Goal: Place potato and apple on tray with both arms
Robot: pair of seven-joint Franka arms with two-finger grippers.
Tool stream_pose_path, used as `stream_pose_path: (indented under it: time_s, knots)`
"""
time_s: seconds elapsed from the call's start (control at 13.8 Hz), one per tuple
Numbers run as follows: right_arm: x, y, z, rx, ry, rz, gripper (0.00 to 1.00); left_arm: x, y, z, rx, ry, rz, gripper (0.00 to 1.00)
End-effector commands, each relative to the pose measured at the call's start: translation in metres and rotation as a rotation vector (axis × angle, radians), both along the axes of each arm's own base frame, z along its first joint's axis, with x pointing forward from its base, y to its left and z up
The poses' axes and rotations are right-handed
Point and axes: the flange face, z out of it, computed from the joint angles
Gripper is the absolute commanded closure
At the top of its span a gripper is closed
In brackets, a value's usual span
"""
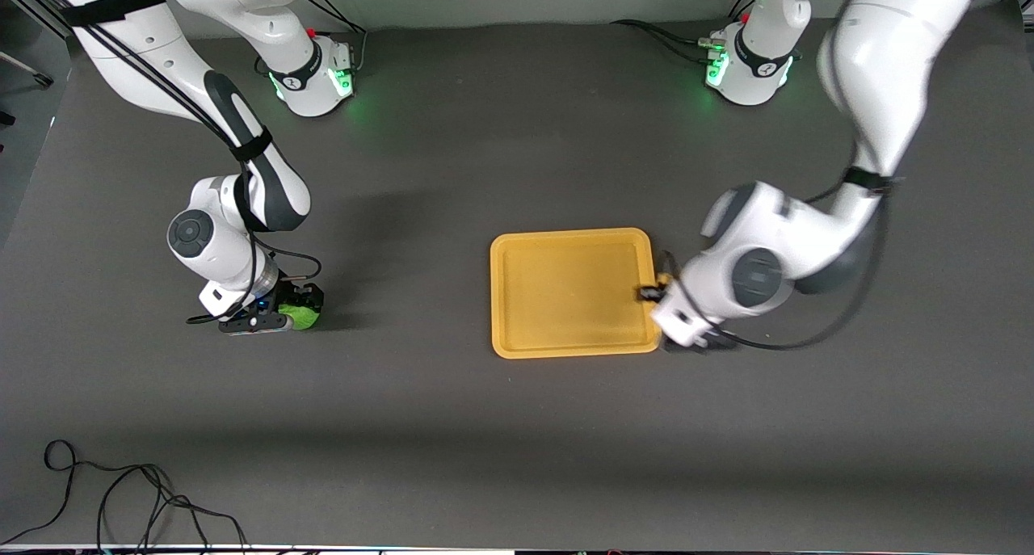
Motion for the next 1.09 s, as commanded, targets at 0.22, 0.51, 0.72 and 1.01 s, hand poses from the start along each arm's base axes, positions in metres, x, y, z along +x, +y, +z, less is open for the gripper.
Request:
stream_pose_path:
  time_s: [0.22,0.51,0.72,1.01]
  knots:
    - [0.031,0.003,0.051,-0.005,0.020,0.038,0.66,-0.019,-0.007,-0.050,-0.031,-0.058,0.045,0.70]
    - [0.070,0.002,0.181,-0.006,0.135,0.034,0.66,-0.012,-0.001,-0.063,-0.030,-0.059,0.046,0.63]
    - [0.080,0.005,0.284,-0.008,0.199,0.037,0.66,-0.011,-0.004,-0.067,-0.033,-0.072,0.035,0.12]
    - [0.070,0.010,0.337,-0.006,0.192,0.031,0.66,-0.010,-0.005,-0.062,-0.036,-0.082,0.039,0.09]
